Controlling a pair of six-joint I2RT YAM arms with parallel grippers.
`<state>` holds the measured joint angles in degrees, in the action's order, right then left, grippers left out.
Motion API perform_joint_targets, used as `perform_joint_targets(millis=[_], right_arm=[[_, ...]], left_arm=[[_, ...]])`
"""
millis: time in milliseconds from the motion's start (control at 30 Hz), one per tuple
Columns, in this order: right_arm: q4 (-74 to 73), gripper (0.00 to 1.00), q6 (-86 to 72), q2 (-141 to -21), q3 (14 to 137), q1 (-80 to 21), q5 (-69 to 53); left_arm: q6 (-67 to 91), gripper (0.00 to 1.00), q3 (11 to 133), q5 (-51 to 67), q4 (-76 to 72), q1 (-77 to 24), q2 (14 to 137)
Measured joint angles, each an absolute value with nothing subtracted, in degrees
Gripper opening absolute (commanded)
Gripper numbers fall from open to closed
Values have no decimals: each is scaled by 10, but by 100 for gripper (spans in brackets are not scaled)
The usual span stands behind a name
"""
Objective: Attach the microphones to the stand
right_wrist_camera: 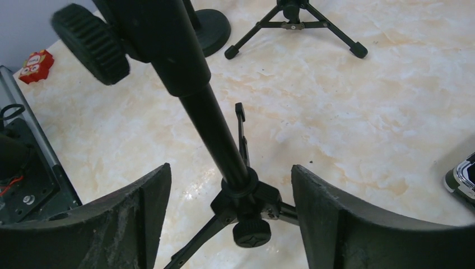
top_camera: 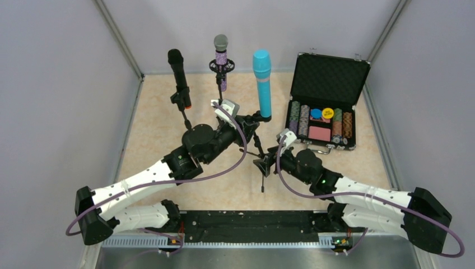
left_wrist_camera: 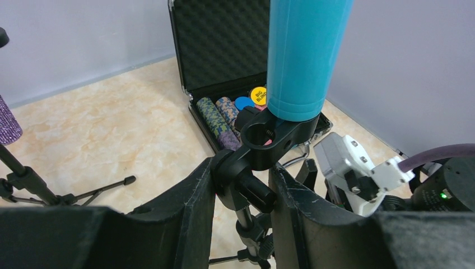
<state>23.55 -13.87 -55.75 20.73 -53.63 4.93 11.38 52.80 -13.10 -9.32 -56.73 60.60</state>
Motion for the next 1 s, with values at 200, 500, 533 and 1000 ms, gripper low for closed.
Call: perform_joint_targets(millis=[200, 500, 533, 1000], right_arm=[[220, 87, -142, -516, 211, -536, 60], [199, 88, -146, -487, 211, -536, 71], [199, 88, -146, -486, 211, -536, 74], [190, 88, -152, -484, 211, -536, 88]], left_arm=[[103, 0, 518, -142, -115, -565, 606], [75, 0, 502, -165, -135, -559, 633], [73, 0, 502, -167, -135, -559, 637], [41, 0, 500, -205, -164, -535, 684]])
